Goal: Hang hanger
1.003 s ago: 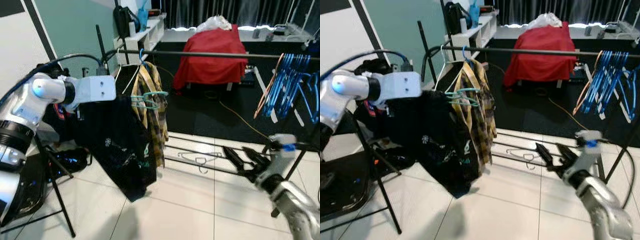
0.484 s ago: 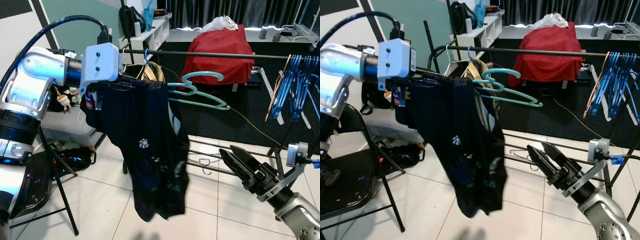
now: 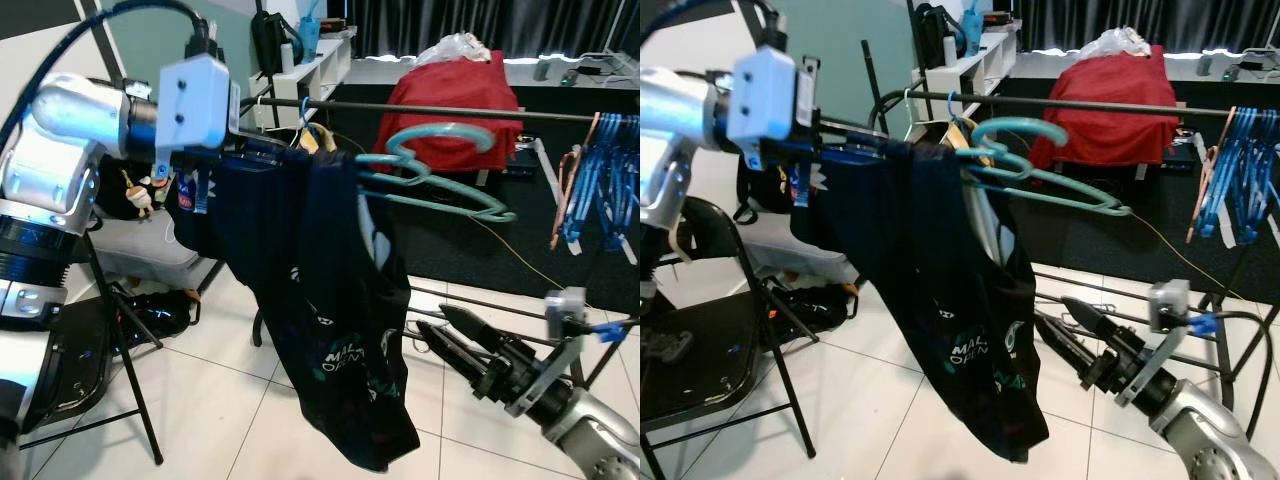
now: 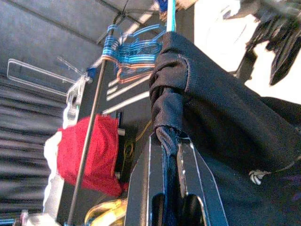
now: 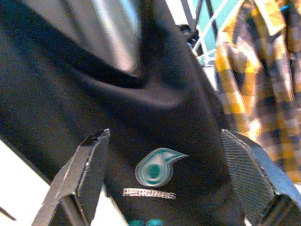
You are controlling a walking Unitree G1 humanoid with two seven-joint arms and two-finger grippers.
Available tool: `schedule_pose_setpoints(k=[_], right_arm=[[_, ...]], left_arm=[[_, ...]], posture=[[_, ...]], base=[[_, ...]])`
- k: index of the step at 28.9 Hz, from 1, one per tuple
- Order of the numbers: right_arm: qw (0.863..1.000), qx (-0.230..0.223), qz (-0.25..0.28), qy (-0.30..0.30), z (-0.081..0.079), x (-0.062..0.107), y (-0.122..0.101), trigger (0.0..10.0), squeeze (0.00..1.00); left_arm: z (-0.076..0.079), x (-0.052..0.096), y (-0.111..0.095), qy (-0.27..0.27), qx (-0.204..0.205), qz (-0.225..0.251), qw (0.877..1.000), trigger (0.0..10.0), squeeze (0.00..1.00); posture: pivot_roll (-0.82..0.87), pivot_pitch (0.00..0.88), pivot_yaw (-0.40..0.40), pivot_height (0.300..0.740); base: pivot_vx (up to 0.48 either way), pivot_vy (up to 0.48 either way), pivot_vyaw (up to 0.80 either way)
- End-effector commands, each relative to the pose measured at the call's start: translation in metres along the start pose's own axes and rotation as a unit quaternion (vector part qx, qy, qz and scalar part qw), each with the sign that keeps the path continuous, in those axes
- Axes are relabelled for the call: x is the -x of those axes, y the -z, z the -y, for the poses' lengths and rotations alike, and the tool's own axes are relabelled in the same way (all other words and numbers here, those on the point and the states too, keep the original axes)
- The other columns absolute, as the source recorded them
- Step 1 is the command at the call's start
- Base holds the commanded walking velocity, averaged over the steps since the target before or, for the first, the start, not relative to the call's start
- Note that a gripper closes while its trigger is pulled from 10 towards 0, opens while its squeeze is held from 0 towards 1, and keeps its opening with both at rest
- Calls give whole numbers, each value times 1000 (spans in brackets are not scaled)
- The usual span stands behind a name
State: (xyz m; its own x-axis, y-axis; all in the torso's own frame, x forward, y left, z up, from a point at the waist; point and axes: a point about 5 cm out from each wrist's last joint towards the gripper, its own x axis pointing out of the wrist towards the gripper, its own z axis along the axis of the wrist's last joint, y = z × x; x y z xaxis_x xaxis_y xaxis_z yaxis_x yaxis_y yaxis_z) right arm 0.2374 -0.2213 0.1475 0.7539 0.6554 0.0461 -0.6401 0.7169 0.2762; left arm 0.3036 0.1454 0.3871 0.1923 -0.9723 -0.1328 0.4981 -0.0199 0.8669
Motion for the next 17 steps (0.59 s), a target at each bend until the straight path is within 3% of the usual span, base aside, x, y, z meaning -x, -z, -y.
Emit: schedule_pose_setpoints(k=[1, 11, 12, 17], right_arm=[[1000, 16, 4, 2, 0, -4, -4, 10000, 0], [999, 28, 13, -27, -8, -12, -15, 10000, 0], [999, 30, 13, -36, -11, -14, -15, 0, 0], [998, 38, 10, -56, -16, -15, -15, 0, 0]], left_arm=[[-7, 1, -13, -6, -15, 25, 1000, 10000, 0], [-8, -2, -19, 2, -19, 40, 999, 10000, 0], [-8, -3, -20, 3, -18, 41, 999, 10000, 0], [-7, -3, -21, 2, -15, 42, 999, 10000, 0]], posture=[[-102, 0, 83, 740], [-104, 0, 88, 740], [-104, 0, 89, 740], [-103, 0, 88, 740]], base=[[0, 0, 0], [0, 0, 0], [0, 0, 0], [0, 0, 0]])
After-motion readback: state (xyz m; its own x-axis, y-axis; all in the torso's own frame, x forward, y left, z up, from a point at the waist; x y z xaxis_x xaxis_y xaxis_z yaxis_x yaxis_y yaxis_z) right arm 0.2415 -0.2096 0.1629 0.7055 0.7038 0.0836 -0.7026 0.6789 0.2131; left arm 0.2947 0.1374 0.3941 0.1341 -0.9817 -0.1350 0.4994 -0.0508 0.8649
